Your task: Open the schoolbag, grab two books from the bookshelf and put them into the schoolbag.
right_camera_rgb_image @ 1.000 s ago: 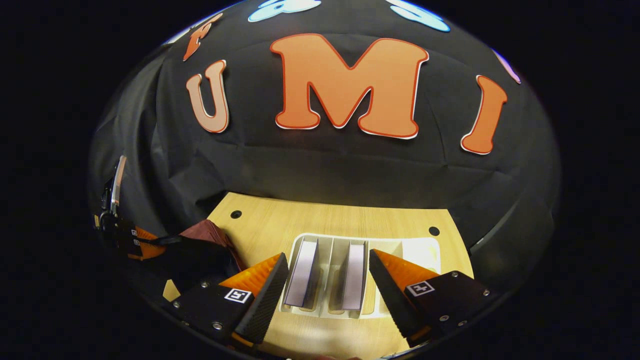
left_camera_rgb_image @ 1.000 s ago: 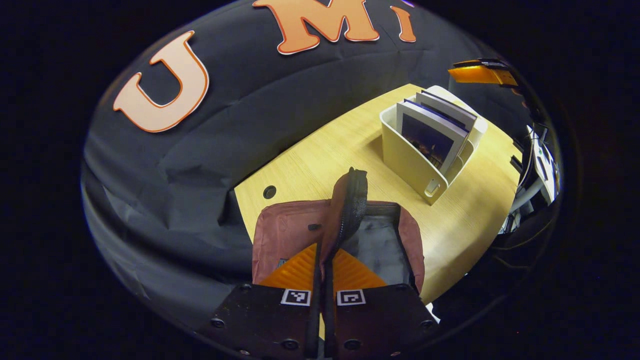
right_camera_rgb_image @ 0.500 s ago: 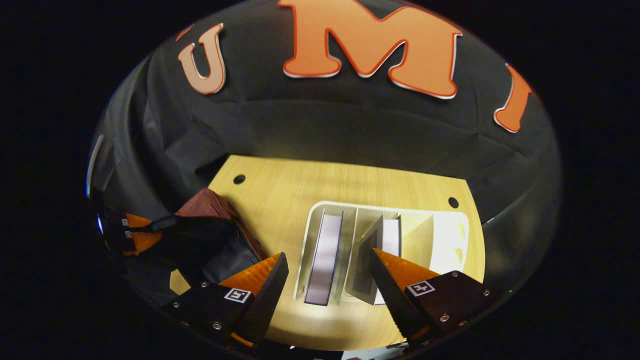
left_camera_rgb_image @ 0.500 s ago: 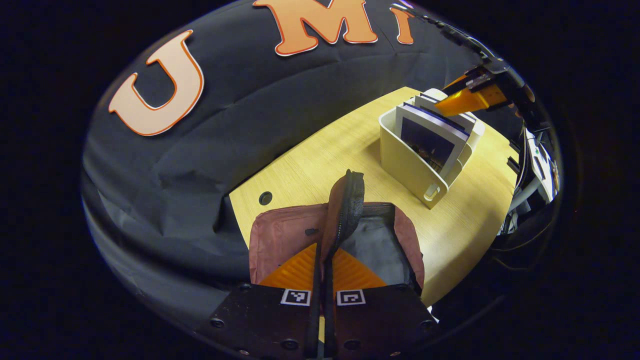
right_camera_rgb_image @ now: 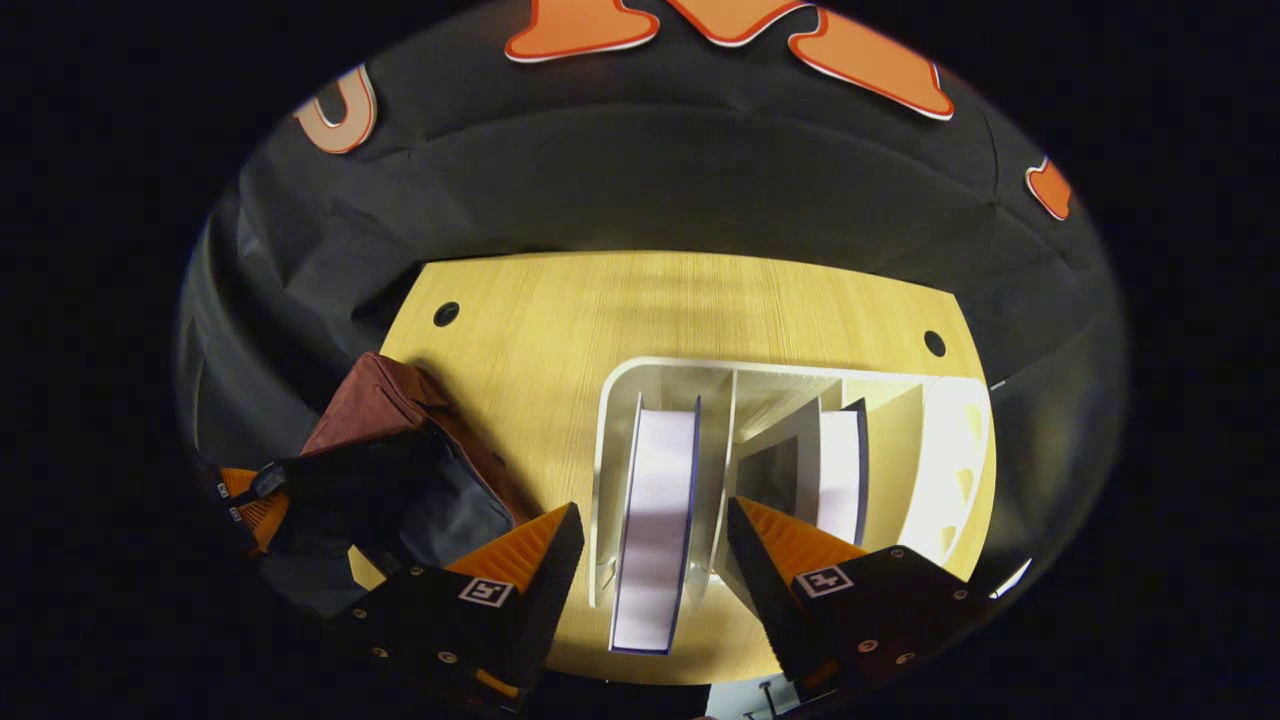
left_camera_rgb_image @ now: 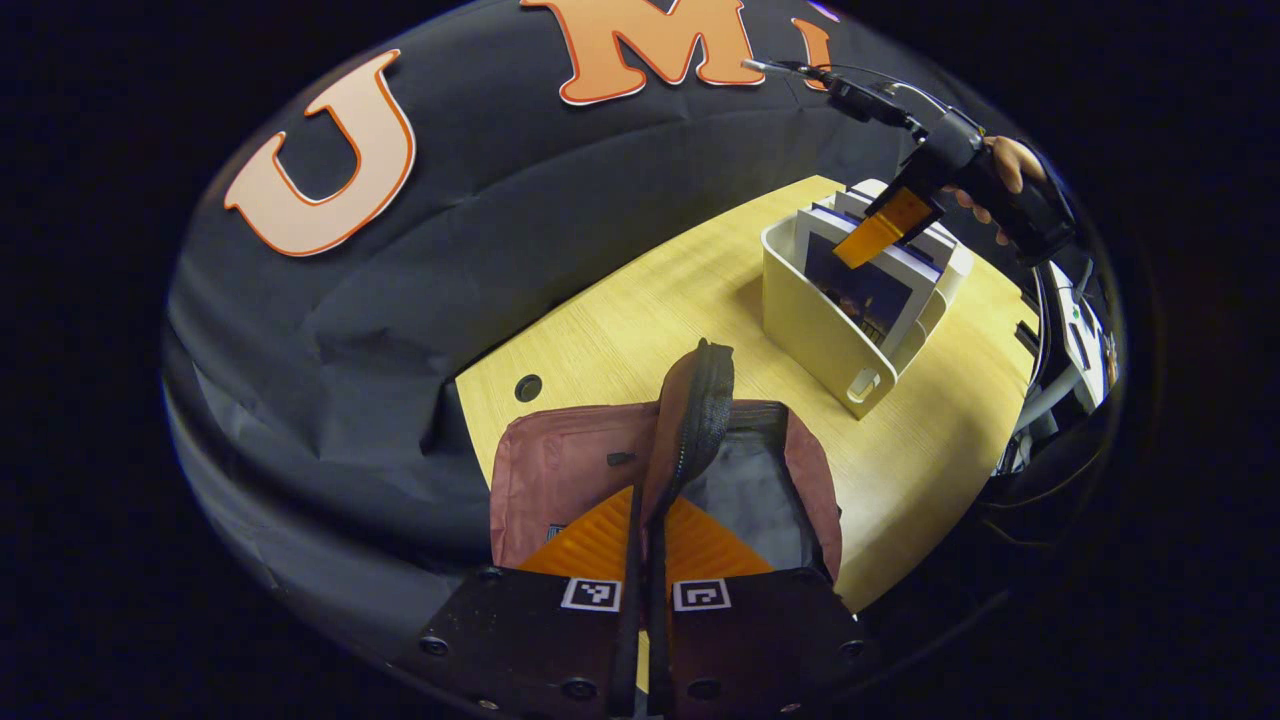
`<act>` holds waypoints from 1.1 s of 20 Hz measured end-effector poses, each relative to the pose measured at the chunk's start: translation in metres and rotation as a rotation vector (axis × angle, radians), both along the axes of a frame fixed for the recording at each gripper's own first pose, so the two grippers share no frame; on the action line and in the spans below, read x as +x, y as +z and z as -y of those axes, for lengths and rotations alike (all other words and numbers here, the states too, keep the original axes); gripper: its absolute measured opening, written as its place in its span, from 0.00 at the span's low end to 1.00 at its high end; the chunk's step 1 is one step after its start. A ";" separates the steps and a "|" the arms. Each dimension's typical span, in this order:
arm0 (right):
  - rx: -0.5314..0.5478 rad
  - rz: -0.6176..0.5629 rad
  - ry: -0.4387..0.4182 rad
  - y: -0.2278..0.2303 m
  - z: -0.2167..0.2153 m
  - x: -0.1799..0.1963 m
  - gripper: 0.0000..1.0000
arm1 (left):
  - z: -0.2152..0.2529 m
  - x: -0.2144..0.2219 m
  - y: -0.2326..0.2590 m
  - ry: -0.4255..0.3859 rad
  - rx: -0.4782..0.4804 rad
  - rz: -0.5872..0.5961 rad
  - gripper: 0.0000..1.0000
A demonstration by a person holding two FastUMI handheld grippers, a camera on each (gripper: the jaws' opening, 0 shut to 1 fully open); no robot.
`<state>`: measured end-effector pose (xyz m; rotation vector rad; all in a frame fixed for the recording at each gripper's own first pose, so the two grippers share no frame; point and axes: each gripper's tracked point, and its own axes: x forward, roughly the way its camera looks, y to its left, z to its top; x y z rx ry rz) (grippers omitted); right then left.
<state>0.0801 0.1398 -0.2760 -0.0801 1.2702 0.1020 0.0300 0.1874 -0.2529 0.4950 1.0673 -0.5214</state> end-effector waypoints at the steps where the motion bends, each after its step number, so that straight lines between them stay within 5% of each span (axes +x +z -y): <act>1: -0.006 -0.014 -0.003 -0.007 -0.001 -0.001 0.84 | 0.000 0.000 -0.001 0.000 -0.001 -0.003 0.05; 13: -0.054 -0.155 -0.028 -0.062 -0.001 -0.029 0.43 | -0.005 -0.014 -0.009 0.016 0.026 -0.027 0.05; 22: -0.020 -0.174 -0.060 -0.047 0.002 -0.037 0.41 | -0.005 -0.021 -0.011 0.019 0.029 -0.034 0.05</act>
